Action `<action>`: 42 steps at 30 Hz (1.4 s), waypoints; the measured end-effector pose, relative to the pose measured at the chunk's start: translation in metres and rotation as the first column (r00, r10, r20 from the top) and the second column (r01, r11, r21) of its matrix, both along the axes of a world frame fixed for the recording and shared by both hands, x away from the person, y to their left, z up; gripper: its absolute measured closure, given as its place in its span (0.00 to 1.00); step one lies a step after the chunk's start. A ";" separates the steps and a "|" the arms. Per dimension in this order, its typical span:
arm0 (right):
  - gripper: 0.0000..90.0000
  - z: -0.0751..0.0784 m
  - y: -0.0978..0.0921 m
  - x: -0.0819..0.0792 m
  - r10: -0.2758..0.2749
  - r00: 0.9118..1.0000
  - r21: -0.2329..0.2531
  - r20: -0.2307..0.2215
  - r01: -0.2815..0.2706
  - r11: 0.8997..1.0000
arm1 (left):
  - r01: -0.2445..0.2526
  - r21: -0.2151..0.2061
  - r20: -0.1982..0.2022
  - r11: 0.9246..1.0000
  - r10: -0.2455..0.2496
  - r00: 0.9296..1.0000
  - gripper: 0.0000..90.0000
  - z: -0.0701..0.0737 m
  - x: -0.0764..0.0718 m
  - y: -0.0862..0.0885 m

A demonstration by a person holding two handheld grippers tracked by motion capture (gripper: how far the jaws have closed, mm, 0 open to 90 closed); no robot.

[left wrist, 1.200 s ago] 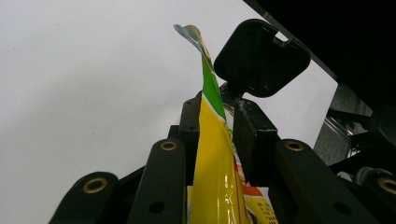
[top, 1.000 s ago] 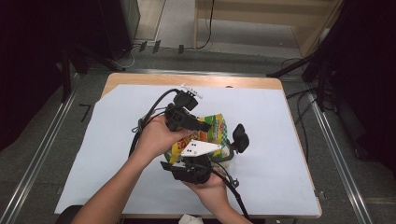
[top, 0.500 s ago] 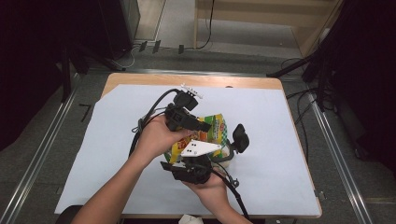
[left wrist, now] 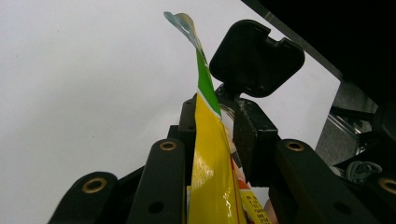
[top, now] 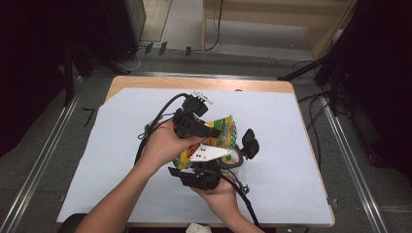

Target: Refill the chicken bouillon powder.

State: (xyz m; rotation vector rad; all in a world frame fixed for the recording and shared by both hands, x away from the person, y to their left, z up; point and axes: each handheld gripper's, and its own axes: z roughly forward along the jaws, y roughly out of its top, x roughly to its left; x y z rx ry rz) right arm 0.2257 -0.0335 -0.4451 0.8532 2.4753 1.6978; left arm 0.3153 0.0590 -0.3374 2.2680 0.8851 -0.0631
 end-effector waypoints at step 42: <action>0.76 0.009 0.001 0.002 -0.004 1.000 -0.010 -0.022 0.004 1.000 | -0.021 -0.011 -0.087 1.000 0.020 0.996 0.84 -0.002 0.021 0.002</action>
